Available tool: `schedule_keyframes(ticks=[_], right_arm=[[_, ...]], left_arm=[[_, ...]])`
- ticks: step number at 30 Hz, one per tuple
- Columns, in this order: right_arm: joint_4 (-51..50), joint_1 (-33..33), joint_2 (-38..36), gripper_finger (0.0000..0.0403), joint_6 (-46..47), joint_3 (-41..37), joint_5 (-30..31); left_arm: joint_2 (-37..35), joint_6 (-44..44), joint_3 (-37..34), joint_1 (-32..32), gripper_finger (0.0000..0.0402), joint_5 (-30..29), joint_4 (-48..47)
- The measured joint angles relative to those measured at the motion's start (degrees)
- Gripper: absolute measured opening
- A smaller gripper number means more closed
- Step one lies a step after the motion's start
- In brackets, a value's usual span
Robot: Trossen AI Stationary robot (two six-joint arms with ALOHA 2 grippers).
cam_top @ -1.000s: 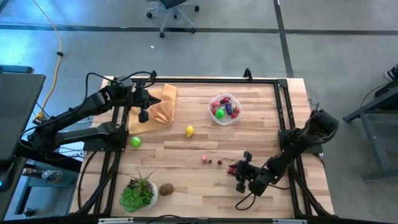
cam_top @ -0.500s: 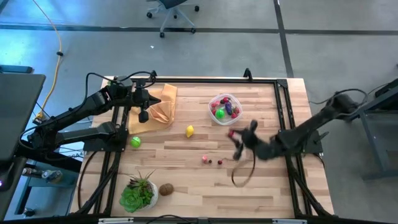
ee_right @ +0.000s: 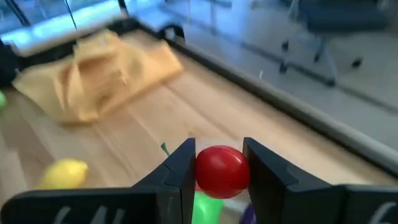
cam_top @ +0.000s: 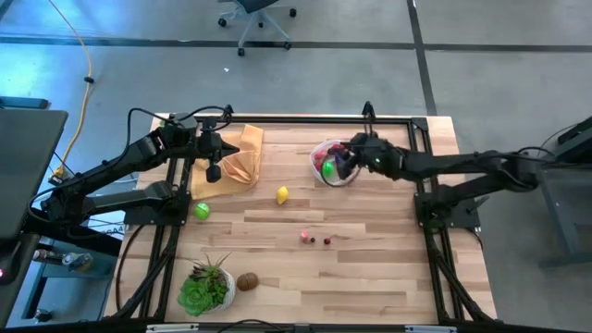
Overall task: Pick and placing Produce into tupperware
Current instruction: Put the red cherry into the transparent container
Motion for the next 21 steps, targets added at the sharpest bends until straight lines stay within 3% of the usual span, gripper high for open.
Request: schedule_keyframes(ticks=[10, 21], right_arm=[[-1.5, -5.4, 12.3, 0.0095, 5.0, 0.0, -7.3], [-7.2, -5.5, 16.6, 0.0095, 9.7, 0.0, -7.5]], left_arm=[[0.0, 0.0, 0.0, 0.0, 0.0003, 0.0, 0.0], [0.0, 0.0, 0.0, 0.0, 0.0003, 0.0, 0.0]])
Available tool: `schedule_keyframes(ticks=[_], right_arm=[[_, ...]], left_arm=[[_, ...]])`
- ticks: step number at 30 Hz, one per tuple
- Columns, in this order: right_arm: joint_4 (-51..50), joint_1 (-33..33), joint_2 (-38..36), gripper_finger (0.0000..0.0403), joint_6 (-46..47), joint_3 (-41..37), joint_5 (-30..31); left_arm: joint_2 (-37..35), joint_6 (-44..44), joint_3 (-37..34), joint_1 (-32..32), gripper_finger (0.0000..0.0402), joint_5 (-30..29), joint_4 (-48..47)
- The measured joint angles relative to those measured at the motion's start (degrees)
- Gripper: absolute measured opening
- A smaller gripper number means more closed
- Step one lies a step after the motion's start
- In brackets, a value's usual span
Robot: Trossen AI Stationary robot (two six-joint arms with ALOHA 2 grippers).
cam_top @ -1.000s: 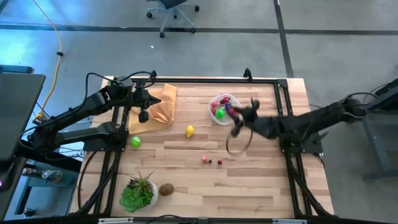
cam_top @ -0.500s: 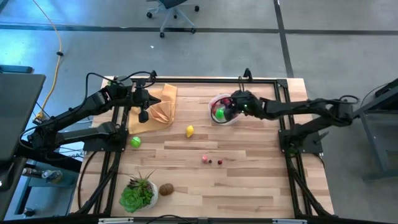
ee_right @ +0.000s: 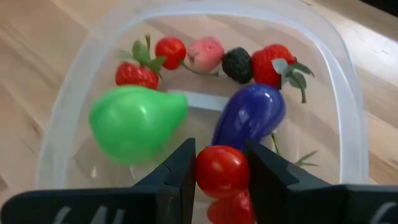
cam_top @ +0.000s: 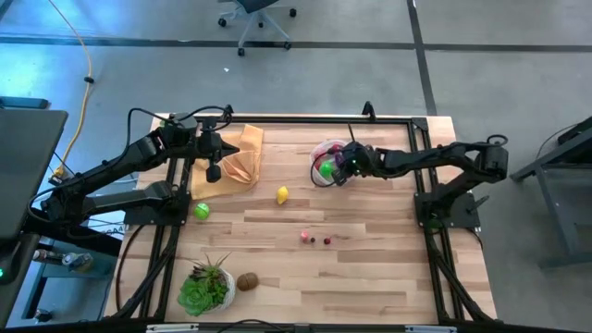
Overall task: Pick and placing Produce into tupperware
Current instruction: Put the red cherry into the transparent container, then put the red and black cherry into the transparent container
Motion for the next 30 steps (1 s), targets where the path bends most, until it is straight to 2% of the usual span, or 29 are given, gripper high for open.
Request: schedule_keyframes(ticks=[8, 18, 30], right_arm=[[-2.4, 0.0, 0.0, 0.0096, 0.2, 0.0, -0.3], [-3.0, 0.0, 0.0, 0.0137, -0.3, 0.0, -0.2], [-0.5, 0.0, -1.5, 0.0140, -1.5, 0.0, 0.0]], left_arm=[[0.0, 0.0, 0.0, 0.0, 0.0003, 0.0, 0.0], [0.0, 0.0, 0.0, 0.0, 0.0003, 0.0, 0.0], [0.0, 0.0, 0.0, 0.0, 0.0003, 0.0, 0.0]])
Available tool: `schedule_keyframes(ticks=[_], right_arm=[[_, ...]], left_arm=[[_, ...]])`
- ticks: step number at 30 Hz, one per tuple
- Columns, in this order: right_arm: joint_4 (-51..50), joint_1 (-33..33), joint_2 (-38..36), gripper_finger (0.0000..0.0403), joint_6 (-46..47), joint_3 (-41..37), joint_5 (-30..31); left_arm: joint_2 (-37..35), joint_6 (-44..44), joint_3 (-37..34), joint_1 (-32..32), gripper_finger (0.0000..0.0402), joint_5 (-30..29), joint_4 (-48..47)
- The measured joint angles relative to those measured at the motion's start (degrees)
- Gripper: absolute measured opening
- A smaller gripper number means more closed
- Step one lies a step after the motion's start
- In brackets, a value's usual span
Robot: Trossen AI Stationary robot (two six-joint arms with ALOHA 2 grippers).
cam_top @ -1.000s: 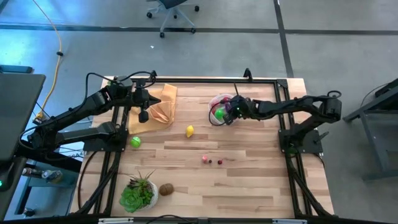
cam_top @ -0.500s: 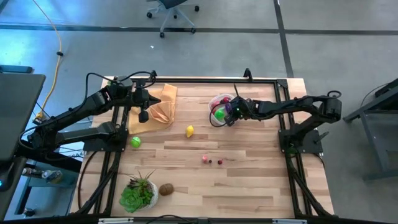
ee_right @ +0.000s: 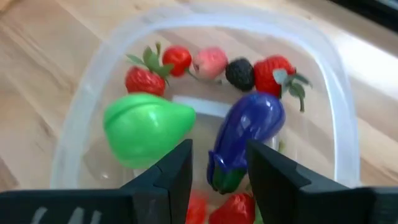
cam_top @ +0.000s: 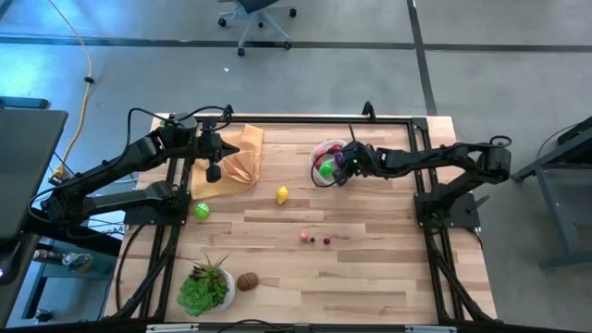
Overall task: Pick and placing Produce into tupperware
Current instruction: Put the red and black cherry into the transparent container
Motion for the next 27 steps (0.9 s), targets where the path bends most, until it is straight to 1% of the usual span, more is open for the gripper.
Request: schedule_keyframes(ticks=[4, 8, 11, 13, 16, 18, 20, 23, 25, 27], right_arm=[[-0.2, 0.0, -2.5, 0.0141, -0.1, 0.0, -0.2], [-0.7, 0.7, -6.9, 0.0141, -2.2, 0.0, -3.7], [-0.6, 3.9, -11.4, 0.0140, -4.6, 0.0, -7.1], [-0.8, 7.4, -14.5, 0.0140, -5.9, 0.0, -7.4], [-1.6, 14.9, -18.2, 0.0140, -8.1, 0.0, -4.7], [-0.2, 20.8, -19.5, 0.0140, -9.2, -0.6, -1.7], [2.7, 26.9, -19.6, 0.0140, -9.3, -2.6, 2.6], [7.4, 34.7, -17.8, 0.0140, -6.2, -6.3, 9.3], [10.3, 38.3, -15.7, 0.0140, -4.0, -8.9, 11.3], [15.7, 40.8, -12.9, 0.0140, -3.9, -10.9, 12.1]], left_arm=[[0.0, 0.0, 0.0, 0.0, 0.0003, 0.0, 0.0], [0.0, 0.0, 0.0, 0.0, 0.0003, 0.0, 0.0], [0.0, 0.0, 0.0, 0.0, 0.0003, 0.0, 0.0], [0.0, 0.0, 0.0, 0.0, 0.0003, 0.0, 0.0], [0.0, 0.0, 0.0, 0.0, 0.0003, 0.0, 0.0], [0.0, 0.0, 0.0, 0.0, 0.0003, 0.0, 0.0], [0.0, 0.0, 0.0, 0.0, 0.0003, 0.0, 0.0], [0.0, 0.0, 0.0, 0.0, 0.0003, 0.0, 0.0], [0.0, 0.0, 0.0, 0.0, 0.0003, 0.0, 0.0], [0.0, 0.0, 0.0, 0.0, 0.0003, 0.0, 0.0]])
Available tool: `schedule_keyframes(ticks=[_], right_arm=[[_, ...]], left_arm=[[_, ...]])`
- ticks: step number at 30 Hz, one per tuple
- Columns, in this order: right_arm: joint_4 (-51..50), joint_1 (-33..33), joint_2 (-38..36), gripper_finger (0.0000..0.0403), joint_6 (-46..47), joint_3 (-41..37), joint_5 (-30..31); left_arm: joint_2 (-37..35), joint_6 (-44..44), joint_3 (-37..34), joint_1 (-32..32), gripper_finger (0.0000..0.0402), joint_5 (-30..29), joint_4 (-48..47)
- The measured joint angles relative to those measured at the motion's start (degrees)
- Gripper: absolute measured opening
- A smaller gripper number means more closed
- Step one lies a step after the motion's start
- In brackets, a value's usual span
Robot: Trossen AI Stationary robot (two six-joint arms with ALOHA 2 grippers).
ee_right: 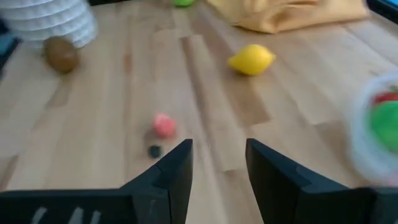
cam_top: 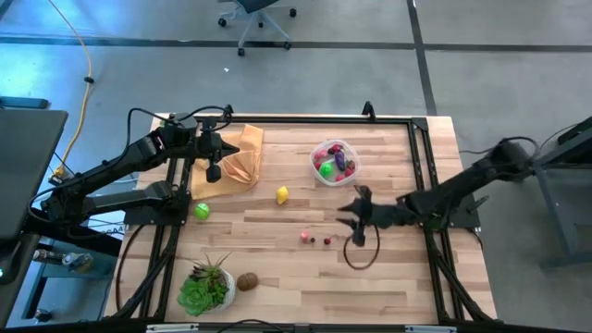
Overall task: Pick and placing Produce into tupperware
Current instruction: Put the red and black cherry into the transparent container
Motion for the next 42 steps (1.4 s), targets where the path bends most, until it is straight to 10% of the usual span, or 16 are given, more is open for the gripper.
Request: schedule_keyframes(ticks=[18, 42], right_arm=[[27.0, 5.2, 23.7, 0.0199, -9.0, -1.1, -0.8], [26.5, 6.8, 26.5, 0.0212, -5.5, -1.1, -1.6]], left_arm=[[0.0, 0.0, 0.0, 0.0, 0.0003, 0.0, 0.0], [0.0, 0.0, 0.0, 0.0, 0.0003, 0.0, 0.0]])
